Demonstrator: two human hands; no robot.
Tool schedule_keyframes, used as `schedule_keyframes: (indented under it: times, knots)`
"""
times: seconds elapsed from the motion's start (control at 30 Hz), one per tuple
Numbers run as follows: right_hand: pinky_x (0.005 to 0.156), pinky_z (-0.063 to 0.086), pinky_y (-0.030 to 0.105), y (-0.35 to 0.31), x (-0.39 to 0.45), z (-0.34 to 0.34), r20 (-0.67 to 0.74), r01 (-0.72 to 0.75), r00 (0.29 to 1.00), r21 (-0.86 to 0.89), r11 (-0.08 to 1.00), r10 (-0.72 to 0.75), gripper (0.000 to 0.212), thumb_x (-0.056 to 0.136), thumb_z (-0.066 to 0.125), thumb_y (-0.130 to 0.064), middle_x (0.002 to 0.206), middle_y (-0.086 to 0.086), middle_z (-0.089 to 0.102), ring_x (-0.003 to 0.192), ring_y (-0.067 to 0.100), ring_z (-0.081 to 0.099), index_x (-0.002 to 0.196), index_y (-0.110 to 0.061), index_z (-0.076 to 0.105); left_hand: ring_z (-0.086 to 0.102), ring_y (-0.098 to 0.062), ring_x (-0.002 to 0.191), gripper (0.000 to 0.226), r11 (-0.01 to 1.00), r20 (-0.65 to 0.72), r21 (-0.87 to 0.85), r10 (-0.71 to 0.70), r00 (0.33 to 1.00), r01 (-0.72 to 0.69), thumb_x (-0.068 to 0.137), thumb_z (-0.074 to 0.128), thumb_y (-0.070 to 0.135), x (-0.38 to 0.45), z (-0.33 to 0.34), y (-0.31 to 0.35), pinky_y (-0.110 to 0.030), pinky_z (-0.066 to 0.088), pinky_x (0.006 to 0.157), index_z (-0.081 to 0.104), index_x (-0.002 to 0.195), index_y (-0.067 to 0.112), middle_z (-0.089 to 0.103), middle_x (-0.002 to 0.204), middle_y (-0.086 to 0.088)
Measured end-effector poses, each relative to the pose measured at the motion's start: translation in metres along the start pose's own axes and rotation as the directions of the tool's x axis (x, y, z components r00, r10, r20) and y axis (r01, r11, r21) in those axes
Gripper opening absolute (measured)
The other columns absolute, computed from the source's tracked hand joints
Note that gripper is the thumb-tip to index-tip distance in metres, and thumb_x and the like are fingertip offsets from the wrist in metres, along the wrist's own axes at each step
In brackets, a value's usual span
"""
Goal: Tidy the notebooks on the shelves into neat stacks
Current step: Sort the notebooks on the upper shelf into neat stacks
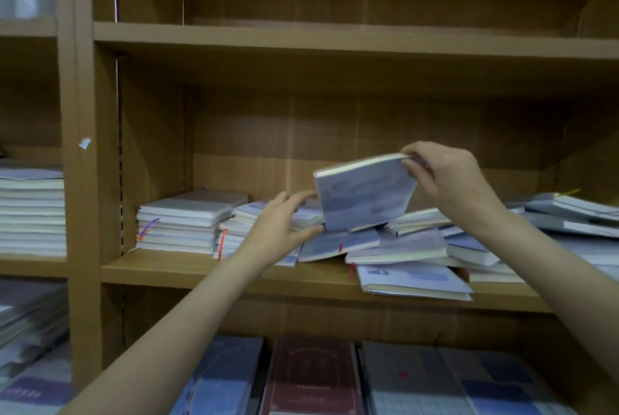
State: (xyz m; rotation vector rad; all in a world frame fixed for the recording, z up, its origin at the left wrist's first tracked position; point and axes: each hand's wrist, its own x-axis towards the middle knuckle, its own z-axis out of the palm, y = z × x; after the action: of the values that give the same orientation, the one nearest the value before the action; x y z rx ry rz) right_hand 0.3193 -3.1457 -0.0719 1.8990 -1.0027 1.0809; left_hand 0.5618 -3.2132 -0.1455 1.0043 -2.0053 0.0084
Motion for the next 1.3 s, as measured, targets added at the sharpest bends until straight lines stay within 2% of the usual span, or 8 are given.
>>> schedule_keyframes:
  times: [0.3, 0.47, 0.6, 0.73, 0.83, 1.0, 1.13, 1.3]
  knots:
    - [0.071, 0.043, 0.009, -0.018, 0.016, -0.029, -0.085, -0.064, 0.993, 0.211, 0.975, 0.084, 0.018, 0.091, 0.059, -0.014, 0.097, -0.005, 0.06, 0.087, 0.009, 0.057, 0.107, -0.008, 0.062, 0.062, -0.011, 0.085, 0.017, 0.93, -0.271, -0.364, -0.048, 0.961, -0.057, 0.091, 0.057, 0.013, 0.012, -0.014, 0.039, -0.017, 0.047, 0.067, 0.061, 0.101, 0.025, 0.064, 0.089, 0.015]
    - [0.076, 0.056, 0.021, -0.024, 0.014, -0.038, 0.079, -0.198, 0.98, 0.535, 0.821, 0.185, 0.017, 0.093, 0.053, -0.015, 0.096, -0.014, 0.06, 0.092, 0.008, 0.064, 0.11, -0.02, 0.052, 0.064, -0.016, 0.086, 0.018, 0.938, -0.387, -0.333, -0.045, 0.921, -0.094, 0.089, 0.061, 0.014, 0.014, -0.026, 0.041, -0.036, 0.054, 0.076, 0.065, 0.104, 0.021, 0.067, 0.091, 0.007]
    - [0.073, 0.057, 0.026, -0.03, 0.023, -0.046, -0.065, -0.087, 0.99, 0.389, 0.917, 0.122, 0.024, 0.091, 0.057, -0.013, 0.098, -0.006, 0.06, 0.088, 0.015, 0.064, 0.114, -0.015, 0.051, 0.064, -0.013, 0.086, 0.021, 0.885, -0.415, -0.444, -0.067, 0.907, -0.138, 0.087, 0.062, 0.008, 0.025, -0.037, 0.046, -0.039, 0.054, 0.083, 0.064, 0.104, 0.02, 0.068, 0.092, 0.003]
    - [0.071, 0.055, 0.033, -0.019, 0.028, -0.028, 0.145, -0.3, 0.952, 0.269, 0.915, 0.27, 0.055, 0.083, 0.067, -0.015, 0.105, -0.003, 0.06, 0.08, 0.017, 0.063, 0.131, -0.019, 0.04, 0.063, -0.014, 0.082, 0.015, 0.831, -0.42, -0.535, -0.106, 0.901, -0.151, 0.089, 0.059, 0.01, 0.039, -0.048, 0.042, -0.038, 0.054, 0.079, 0.062, 0.099, 0.02, 0.067, 0.09, 0.002]
    - [0.072, 0.054, 0.049, -0.011, 0.015, 0.008, 0.241, -0.36, 0.916, 0.14, 0.923, 0.32, 0.022, 0.086, 0.064, -0.023, 0.094, 0.008, 0.068, 0.08, 0.028, 0.064, 0.104, -0.011, 0.062, 0.065, -0.019, 0.087, 0.011, 0.809, -0.425, -0.572, -0.15, 0.893, -0.136, 0.091, 0.056, 0.008, 0.039, -0.053, 0.032, -0.032, 0.055, 0.077, 0.062, 0.1, 0.012, 0.067, 0.094, -0.006]
    - [0.06, 0.038, 0.031, -0.018, 0.026, 0.031, 0.077, -0.376, 0.927, 0.24, 0.895, 0.368, 0.023, 0.092, 0.057, -0.024, 0.072, 0.007, 0.059, 0.064, 0.021, 0.051, 0.083, -0.003, 0.058, 0.063, -0.013, 0.096, 0.026, 0.879, -0.349, -0.477, -0.179, 0.92, -0.01, 0.09, 0.056, 0.006, 0.031, -0.063, -0.011, -0.025, 0.049, 0.086, 0.052, 0.109, 0.022, 0.067, 0.094, 0.003]
    - [0.06, 0.042, 0.038, -0.021, 0.019, 0.058, 0.185, -0.51, 0.856, 0.453, 0.731, 0.482, 0.029, 0.093, 0.054, -0.025, 0.077, 0.019, 0.061, 0.067, 0.032, 0.054, 0.083, 0.002, 0.057, 0.056, -0.018, 0.11, 0.034, 0.952, -0.212, -0.218, -0.263, 0.941, 0.217, 0.093, 0.047, 0.002, 0.005, -0.058, -0.06, -0.021, 0.045, 0.082, 0.052, 0.122, 0.018, 0.062, 0.115, -0.002]
    - [0.043, 0.038, 0.024, -0.042, 0.028, 0.107, 0.4, -0.724, 0.568, 0.659, 0.205, 0.719, 0.024, 0.095, 0.052, -0.016, 0.076, 0.015, 0.055, 0.064, 0.025, 0.05, 0.073, -0.008, 0.055, 0.046, -0.026, 0.124, 0.047, 0.964, -0.125, 0.028, -0.259, 0.958, 0.264, 0.088, 0.053, 0.004, -0.012, -0.045, -0.094, -0.037, 0.038, 0.102, 0.045, 0.134, 0.012, 0.053, 0.132, -0.009]
